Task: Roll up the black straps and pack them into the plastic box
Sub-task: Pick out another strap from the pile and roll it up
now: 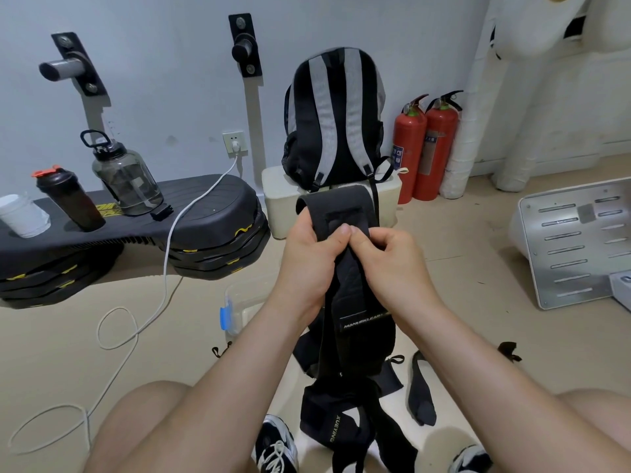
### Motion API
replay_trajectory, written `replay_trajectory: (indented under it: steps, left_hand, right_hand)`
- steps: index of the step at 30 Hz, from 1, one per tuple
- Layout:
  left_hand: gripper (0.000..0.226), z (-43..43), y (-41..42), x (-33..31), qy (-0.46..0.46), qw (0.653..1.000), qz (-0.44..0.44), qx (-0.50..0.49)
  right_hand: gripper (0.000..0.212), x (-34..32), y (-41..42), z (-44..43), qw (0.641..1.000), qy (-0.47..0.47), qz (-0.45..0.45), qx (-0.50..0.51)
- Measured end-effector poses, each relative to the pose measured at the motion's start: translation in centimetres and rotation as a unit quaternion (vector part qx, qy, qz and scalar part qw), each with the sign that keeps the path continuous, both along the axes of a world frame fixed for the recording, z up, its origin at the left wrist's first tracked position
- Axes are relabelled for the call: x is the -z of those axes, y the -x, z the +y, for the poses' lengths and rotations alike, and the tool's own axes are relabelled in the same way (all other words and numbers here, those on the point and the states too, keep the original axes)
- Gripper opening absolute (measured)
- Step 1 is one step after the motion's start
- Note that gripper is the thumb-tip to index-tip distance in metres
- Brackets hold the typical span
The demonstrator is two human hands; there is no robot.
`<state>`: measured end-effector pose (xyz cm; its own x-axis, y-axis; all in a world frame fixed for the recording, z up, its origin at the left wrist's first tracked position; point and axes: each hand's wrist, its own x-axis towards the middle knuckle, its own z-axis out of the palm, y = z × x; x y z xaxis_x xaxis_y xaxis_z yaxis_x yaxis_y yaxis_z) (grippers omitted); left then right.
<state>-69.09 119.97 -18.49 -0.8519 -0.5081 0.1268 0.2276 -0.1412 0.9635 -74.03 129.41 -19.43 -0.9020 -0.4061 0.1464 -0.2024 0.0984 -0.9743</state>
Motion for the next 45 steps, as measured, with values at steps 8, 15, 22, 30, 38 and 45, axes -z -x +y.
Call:
replay_trajectory:
  steps: [8, 15, 22, 30, 38, 45]
  left_hand:
    - [0.033, -0.7, 0.4, -0.9, 0.001, 0.998, 0.023, -0.065]
    - [0.036, -0.4, 0.5, -1.9, -0.040, 0.998, 0.019, -0.050]
    - [0.038, -2.1, 1.1, -3.5, -0.050, 0.997, -0.035, 0.051]
    - [0.039, -3.5, 1.9, -3.3, 0.428, 0.875, -0.110, -0.197]
    - [0.019, -5.9, 2.4, -2.3, 0.516, 0.839, -0.081, -0.156]
    - [0.022, -6.6, 2.8, -1.8, 0.424, 0.889, -0.141, -0.102]
  right_hand:
    - [0.050, 0.5, 0.1, -0.1, 0.991, 0.030, -0.127, 0.024]
    - [0.020, -1.5, 0.3, 1.1, 0.985, 0.036, -0.149, -0.076]
    - [0.015, -4.0, 2.6, 1.3, 0.968, 0.003, -0.184, -0.172]
    - [0.014, -2.5, 4.6, -0.3, 0.971, 0.044, -0.155, -0.177]
    - [0.015, -2.1, 5.4, -1.3, 0.981, 0.006, -0.076, -0.180]
    - [0.020, -1.7, 5.4, -1.2, 0.970, -0.090, -0.076, -0.215]
